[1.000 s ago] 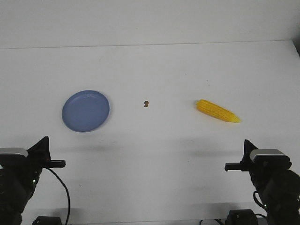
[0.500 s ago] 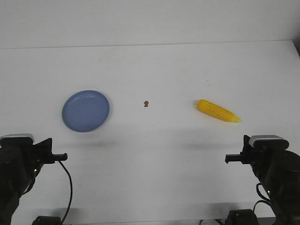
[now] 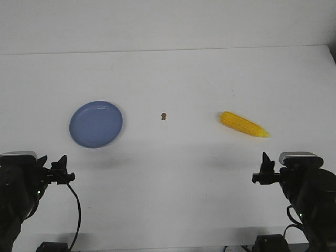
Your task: Place corn on plate with both arms
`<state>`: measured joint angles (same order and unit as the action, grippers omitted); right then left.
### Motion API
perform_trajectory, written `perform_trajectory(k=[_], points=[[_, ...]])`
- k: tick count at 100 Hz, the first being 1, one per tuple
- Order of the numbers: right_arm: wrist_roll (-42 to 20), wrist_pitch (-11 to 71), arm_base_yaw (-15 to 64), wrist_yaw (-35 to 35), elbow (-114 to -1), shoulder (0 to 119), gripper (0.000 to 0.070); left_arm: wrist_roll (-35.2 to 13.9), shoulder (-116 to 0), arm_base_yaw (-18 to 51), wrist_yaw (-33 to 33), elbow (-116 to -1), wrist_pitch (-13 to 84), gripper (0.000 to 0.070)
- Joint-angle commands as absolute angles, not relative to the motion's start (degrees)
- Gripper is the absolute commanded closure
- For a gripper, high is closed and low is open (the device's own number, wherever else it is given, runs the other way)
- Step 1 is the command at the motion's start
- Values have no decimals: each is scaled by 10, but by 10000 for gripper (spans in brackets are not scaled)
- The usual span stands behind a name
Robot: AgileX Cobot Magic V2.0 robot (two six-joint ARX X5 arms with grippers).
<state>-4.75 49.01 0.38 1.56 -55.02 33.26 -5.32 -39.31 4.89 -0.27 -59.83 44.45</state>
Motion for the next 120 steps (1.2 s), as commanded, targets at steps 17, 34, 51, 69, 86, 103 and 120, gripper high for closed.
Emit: perform_trajectory(k=[17,34,51,69,86,103,120], points=[[-52,484,4,17,-560,334,269,-85,-426,48,-3,-616,434,318],[-52,481,4,17,-560,334,269,-95,-533,34,-2,-659,432,318],[-52,481,4,17,-560,334,269,-116,-651,3,-26,-701,391,317],[-52,481,4,17,-560,334,269,-127,-761,-34,-58,-727,355,317],[-52,487,4,17,-560,334,269,-127,-844,-65,-65,-731,342,317],[-52,488,4,17,-560,334,269,-127,-905,-85,-70,-731,327,317],[-52,488,4,17,-560,334,269,-128,-947,-97,-79,-731,306,317]])
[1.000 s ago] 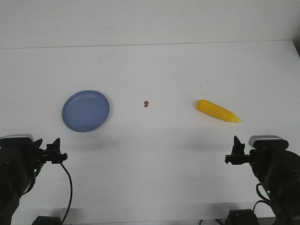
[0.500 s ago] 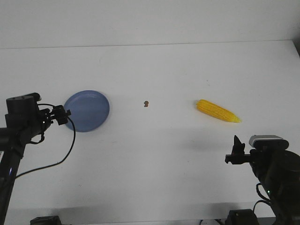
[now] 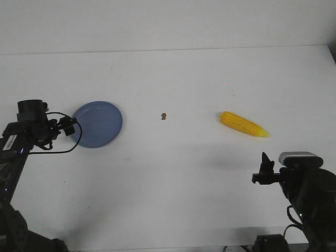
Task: Place corn on plate with both arms
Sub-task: 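Move the left gripper to the rim of the blue plate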
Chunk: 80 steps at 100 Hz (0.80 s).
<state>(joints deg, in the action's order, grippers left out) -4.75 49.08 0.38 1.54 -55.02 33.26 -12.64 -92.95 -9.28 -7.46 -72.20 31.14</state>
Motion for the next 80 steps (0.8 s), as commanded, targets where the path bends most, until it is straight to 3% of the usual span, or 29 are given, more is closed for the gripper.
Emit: perform_trajectory(k=[1,80], points=[[-52,488,4,17,-560,334,269,-129,-949,-98,-80,-731,305,317],[-52,496,4,17,-560,334,269,-136,-1023,-97,-106,-731,256,317]])
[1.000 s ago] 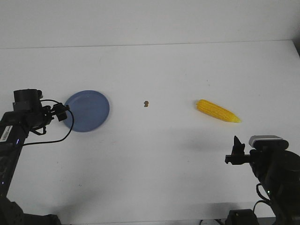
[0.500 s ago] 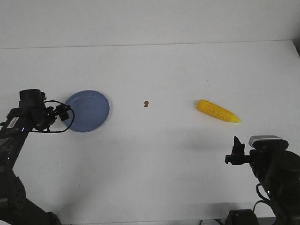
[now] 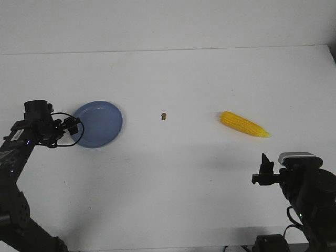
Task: Place corn on plate with both arms
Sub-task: 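Move the left gripper to the rim of the blue plate, then push the blue plate with the left gripper toward the table center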
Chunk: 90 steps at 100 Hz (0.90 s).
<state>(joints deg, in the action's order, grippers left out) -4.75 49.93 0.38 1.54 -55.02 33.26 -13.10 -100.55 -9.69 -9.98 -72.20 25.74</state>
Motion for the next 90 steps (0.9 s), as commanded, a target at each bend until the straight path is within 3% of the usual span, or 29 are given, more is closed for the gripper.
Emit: perform_trajectory(k=[1,31,36,44,51,68,90], points=[[-52,496,4,17,-560,334,269,-136,-1023,-97,-106,-731,256,317],[-52,496,4,17,-560,334,269,-136,-1042,-97,-123,-731,256,340],[-52,496,4,17,-560,334,269,-136,-1042,-97,-126,-731,256,421],[-53,496,4,17,-560,334,269,-129,-1042,-97,-127,-731,256,606],[-57,496,4,17,-560,334,269,-127,-1042,-97,-127,-731,256,687],[-60,496,4,17,-560,334,269,-127,-1042,-97,-131,-731,254,694],[-60,496,4,17,-560,334,269,-127,-1023,-98,-219,-731,255,694]])
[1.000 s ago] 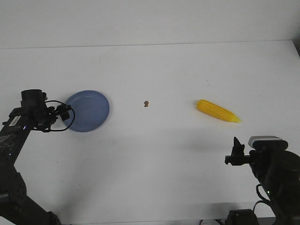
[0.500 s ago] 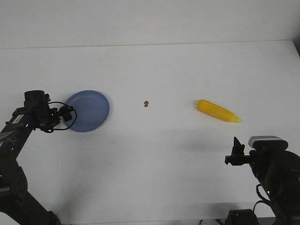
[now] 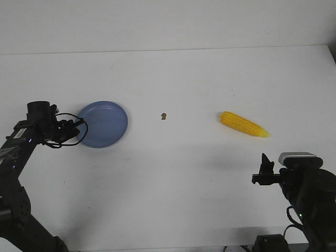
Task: Place corn on plate with both arms
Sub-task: 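Push the blue plate with the left gripper toward the table center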
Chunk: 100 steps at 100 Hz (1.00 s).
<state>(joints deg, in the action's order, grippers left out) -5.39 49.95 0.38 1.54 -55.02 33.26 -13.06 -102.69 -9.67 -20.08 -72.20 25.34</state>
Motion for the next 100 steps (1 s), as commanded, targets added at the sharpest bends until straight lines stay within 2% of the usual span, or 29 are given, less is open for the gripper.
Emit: perform_trajectory(k=[1,27,39,77,100], points=[[-60,496,4,17,-560,334,269,-127,-1019,-98,-224,-731,256,694],[-60,496,4,17,-560,334,269,-133,-919,-91,-313,-731,258,694],[-60,496,4,16,-560,334,269,-138,-879,-70,-330,-730,269,694],[-60,494,4,15,-560,334,269,-138,-868,103,-328,-691,269,694],[-62,494,4,15,-560,334,269,-140,-912,182,-319,-659,254,691]])
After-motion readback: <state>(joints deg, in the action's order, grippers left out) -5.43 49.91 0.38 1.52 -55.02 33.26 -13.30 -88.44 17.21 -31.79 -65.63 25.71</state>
